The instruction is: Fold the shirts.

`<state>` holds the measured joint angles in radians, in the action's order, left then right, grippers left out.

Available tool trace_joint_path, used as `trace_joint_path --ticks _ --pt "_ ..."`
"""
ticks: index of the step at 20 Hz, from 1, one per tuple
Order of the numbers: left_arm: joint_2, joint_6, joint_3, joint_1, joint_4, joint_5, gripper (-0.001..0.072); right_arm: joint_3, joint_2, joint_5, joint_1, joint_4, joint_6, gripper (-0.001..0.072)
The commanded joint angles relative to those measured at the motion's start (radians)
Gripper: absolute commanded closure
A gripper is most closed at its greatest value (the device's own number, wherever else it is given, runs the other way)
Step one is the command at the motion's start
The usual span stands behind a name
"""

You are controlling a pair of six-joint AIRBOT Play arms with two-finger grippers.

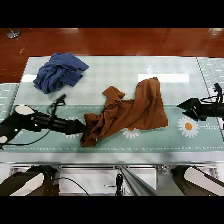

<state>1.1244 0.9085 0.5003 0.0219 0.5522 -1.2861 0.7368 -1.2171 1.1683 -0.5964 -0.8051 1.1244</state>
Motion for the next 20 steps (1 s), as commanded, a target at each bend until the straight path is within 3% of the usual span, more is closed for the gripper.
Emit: trace_joint_path --ticks 1,5,6,7,8,15,20 --pt "0.005 -0.032 -0.016 0.201 -0.05 0.137 0.0004 -0.057 0.017 0.008 -0.007 0.036 -0.027 0.009" --pt "0.057 -0.033 0.014 0.305 -0.178 0.283 0.0008 -0.058 0.017 0.021 -0.006 0.019 -0.026 0.009" --pt "0.077 -0.033 0.03 0.314 -0.196 0.29 0.0094 -0.058 0.017 0.019 0.003 -0.015 -0.021 0.009" --pt "0.099 -0.033 0.051 0.32 -0.197 0.291 0.0495 -0.058 0.017 0.013 0.019 -0.061 0.004 0.009" --pt "0.116 -0.036 0.071 0.32 -0.198 0.291 0.0666 -0.06 0.016 0.005 0.042 -0.106 0.037 0.009" --pt "0.134 -0.036 0.14 0.319 -0.197 0.291 0.0665 -0.033 -0.06 -0.081 0.18 -0.056 0.064 0.009" --pt "0.134 -0.034 0.14 0.319 -0.197 0.291 0.0665 0.163 -0.215 -0.092 0.264 -0.056 0.097 0.009"
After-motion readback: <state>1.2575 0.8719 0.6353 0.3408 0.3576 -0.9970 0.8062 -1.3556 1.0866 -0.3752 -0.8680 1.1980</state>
